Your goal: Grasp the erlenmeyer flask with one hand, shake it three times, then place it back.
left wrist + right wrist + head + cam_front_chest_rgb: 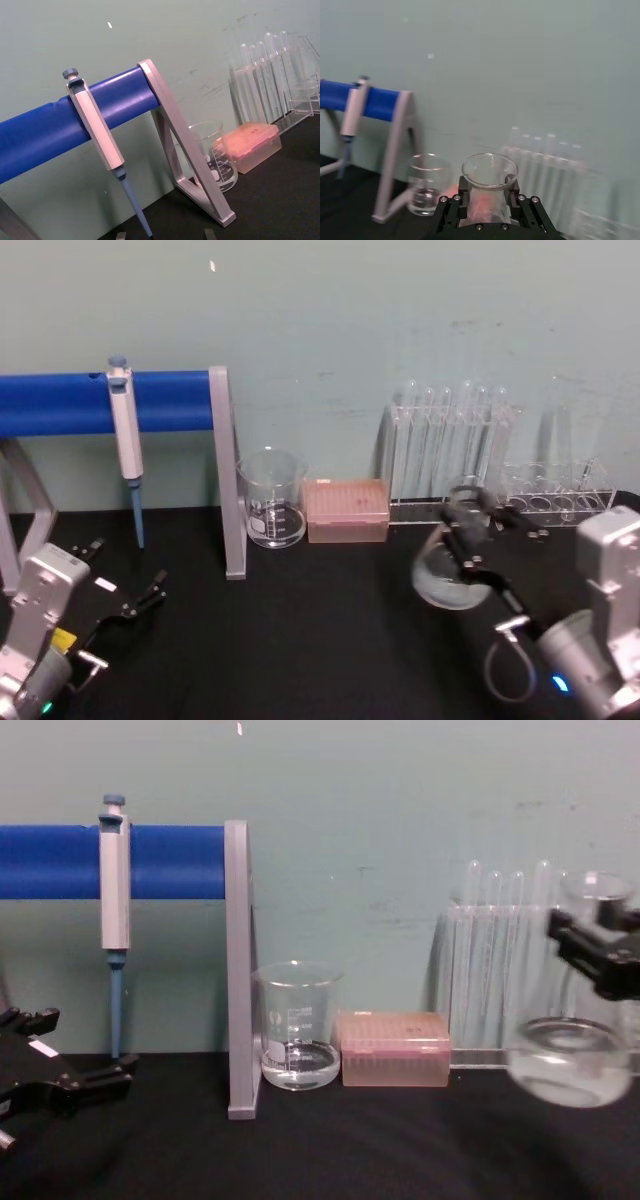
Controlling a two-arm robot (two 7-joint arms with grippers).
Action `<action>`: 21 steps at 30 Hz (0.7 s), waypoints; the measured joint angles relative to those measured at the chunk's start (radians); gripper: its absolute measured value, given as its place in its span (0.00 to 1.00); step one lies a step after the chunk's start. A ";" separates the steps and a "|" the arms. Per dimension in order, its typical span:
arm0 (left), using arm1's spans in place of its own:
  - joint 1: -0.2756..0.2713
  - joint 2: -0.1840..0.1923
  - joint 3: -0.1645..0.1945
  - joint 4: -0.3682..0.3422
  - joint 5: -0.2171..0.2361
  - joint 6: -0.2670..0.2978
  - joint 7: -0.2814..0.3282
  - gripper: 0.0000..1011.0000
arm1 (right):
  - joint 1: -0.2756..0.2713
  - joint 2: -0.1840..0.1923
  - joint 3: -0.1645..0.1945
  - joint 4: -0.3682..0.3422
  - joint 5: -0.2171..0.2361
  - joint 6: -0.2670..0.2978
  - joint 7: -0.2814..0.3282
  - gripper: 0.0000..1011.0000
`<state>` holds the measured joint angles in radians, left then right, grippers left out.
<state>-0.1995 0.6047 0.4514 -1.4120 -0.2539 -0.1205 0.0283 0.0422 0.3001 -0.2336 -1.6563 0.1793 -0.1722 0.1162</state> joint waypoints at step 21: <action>0.000 0.000 0.000 0.000 0.000 0.000 0.000 0.99 | -0.036 -0.033 0.079 -0.009 -0.017 -0.014 0.008 0.45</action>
<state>-0.1995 0.6047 0.4514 -1.4120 -0.2539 -0.1205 0.0283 0.0060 0.2674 -0.1547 -1.6653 0.1621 -0.1862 0.1242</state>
